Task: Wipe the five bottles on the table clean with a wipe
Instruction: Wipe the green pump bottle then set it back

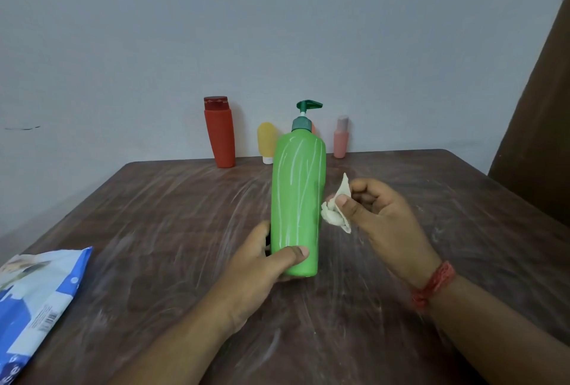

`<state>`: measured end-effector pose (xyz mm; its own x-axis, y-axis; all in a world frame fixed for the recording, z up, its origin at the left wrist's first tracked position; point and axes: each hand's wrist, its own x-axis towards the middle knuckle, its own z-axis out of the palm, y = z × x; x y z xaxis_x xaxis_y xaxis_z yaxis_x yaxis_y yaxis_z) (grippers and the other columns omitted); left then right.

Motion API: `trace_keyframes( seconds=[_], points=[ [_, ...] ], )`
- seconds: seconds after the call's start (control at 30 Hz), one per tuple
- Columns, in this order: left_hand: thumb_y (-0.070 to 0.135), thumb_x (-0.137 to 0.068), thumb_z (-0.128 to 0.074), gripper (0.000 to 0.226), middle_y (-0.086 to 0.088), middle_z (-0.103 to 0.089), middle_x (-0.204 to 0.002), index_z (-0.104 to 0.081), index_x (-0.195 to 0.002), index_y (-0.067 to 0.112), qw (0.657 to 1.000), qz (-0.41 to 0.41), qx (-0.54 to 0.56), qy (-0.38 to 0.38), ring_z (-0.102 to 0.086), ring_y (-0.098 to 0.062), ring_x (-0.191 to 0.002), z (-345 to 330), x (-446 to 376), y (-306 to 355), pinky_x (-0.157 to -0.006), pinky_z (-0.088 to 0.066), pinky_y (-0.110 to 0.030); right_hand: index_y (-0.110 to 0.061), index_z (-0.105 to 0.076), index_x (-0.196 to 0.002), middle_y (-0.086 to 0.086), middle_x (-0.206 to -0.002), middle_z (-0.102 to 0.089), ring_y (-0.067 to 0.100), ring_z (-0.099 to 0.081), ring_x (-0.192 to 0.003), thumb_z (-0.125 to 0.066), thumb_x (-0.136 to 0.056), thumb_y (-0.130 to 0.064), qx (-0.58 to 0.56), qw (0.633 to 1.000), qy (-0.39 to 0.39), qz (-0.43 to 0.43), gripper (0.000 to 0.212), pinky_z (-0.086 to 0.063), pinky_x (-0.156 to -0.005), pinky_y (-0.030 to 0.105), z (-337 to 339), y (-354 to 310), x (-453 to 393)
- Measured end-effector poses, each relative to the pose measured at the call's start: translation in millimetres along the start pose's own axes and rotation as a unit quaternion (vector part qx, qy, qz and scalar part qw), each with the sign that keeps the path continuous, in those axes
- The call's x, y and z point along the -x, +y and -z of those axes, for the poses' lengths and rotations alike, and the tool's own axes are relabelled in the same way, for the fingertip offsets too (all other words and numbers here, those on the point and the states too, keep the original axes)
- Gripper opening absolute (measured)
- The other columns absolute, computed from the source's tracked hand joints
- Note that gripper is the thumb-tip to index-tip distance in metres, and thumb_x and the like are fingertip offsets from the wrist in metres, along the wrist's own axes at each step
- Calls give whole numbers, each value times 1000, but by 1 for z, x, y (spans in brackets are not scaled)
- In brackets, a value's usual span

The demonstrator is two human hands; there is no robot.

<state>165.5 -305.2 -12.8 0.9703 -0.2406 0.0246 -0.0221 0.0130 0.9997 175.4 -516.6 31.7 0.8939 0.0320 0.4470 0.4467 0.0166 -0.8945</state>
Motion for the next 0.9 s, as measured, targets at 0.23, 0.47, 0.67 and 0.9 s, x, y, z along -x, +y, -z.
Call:
trace_keyframes(
  seconds=[0.23, 0.47, 0.67, 0.9],
  points=[
    [52, -65, -76, 45, 14, -74, -110, -63, -108, 56, 997, -27, -76, -17, -71, -7, -102, -5, 7, 8, -86, -55, -27, -16, -62, -92, 3, -81, -59, 14, -58, -70, -72, -87, -4, 176, 975, 98, 93, 17, -51, -60, 30, -16, -1, 3],
    [45, -63, -81, 60, 5, -75, -112, -63, -120, 40, 1000, -21, -20, 10, -72, -16, -105, -5, 6, 8, -93, -58, -42, -8, -68, -107, -2, -104, -60, 3, -54, -89, -65, -94, -8, 369, 908, 10, 197, 13, -37, -79, 4, -23, -8, 13],
    [43, -64, -82, 70, 3, -74, -117, -60, -130, 34, 1000, -15, -7, 8, -71, -18, -108, -4, 5, 7, -92, -59, -42, -12, -68, -108, -8, -105, -59, 2, -57, -92, -75, -88, -22, 354, 916, -22, 188, 23, -44, -79, 11, -20, -8, 15],
    [47, -66, -80, 60, 9, -74, -115, -60, -122, 44, 998, -25, -56, -14, -71, -11, -107, -5, 7, 7, -89, -56, -31, -17, -68, -114, -8, -104, -61, 1, -59, -96, -70, -89, -3, 324, 923, 44, 201, 29, -46, -81, 13, -11, -7, 10]
  ],
)
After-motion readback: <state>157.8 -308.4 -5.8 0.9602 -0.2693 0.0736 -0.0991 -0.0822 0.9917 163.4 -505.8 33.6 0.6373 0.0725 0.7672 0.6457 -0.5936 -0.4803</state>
